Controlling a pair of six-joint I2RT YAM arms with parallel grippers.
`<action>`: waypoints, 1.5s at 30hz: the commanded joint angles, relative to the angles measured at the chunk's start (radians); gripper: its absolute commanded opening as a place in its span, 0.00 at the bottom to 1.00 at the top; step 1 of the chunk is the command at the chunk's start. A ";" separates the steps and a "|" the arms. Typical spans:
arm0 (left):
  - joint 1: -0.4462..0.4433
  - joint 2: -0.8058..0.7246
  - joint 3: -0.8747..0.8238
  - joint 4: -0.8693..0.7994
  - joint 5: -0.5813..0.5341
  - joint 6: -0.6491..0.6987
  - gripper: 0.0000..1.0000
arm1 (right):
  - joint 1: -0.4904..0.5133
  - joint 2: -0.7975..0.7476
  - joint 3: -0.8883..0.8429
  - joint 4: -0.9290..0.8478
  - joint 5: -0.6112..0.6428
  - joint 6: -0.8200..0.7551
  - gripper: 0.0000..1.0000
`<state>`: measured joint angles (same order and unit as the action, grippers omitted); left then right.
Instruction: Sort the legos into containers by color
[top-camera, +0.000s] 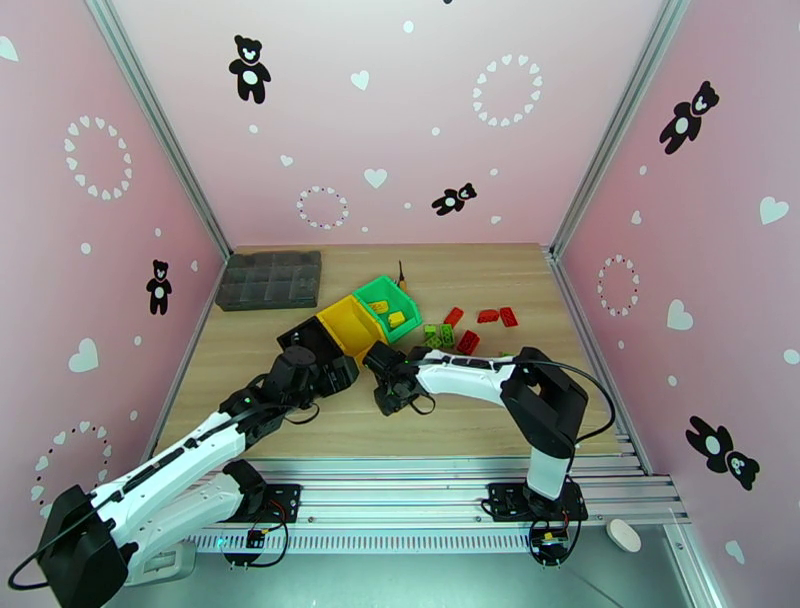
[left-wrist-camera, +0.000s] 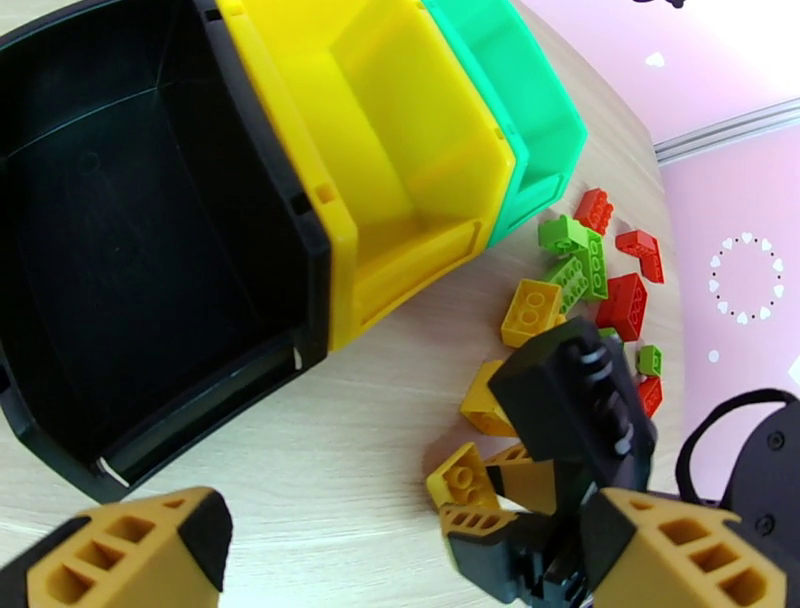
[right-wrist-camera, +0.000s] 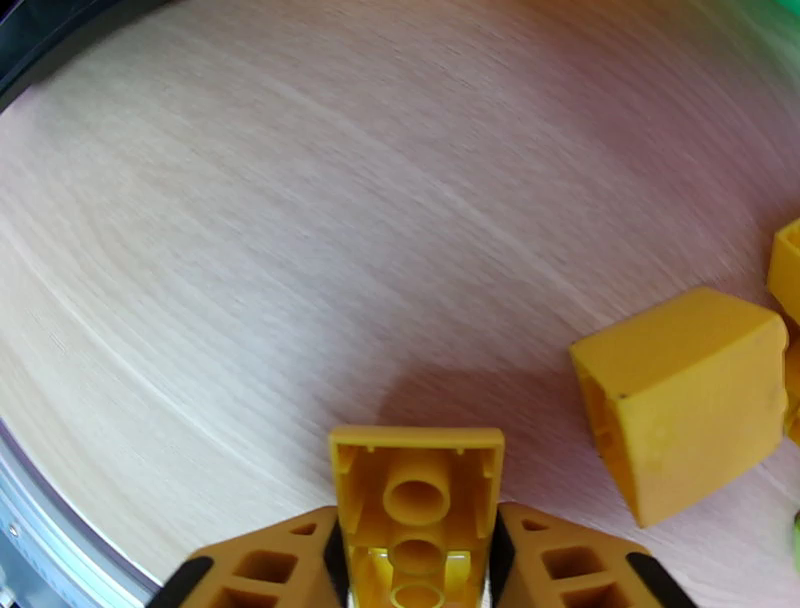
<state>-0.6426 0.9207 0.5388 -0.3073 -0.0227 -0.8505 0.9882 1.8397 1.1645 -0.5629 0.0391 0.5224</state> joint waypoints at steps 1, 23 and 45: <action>0.011 -0.017 -0.014 -0.007 0.015 -0.001 0.98 | 0.003 -0.026 0.014 -0.044 0.035 0.013 0.33; 0.024 0.422 0.268 0.235 0.220 0.035 0.98 | -0.276 -0.220 0.068 0.013 -0.100 -0.023 0.22; 0.165 0.419 0.338 0.197 0.244 0.042 0.98 | -0.381 0.302 0.730 -0.128 -0.123 -0.075 0.29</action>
<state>-0.4808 1.3758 0.9020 -0.0734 0.2249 -0.8307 0.6067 2.0933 1.8267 -0.6338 -0.0772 0.4526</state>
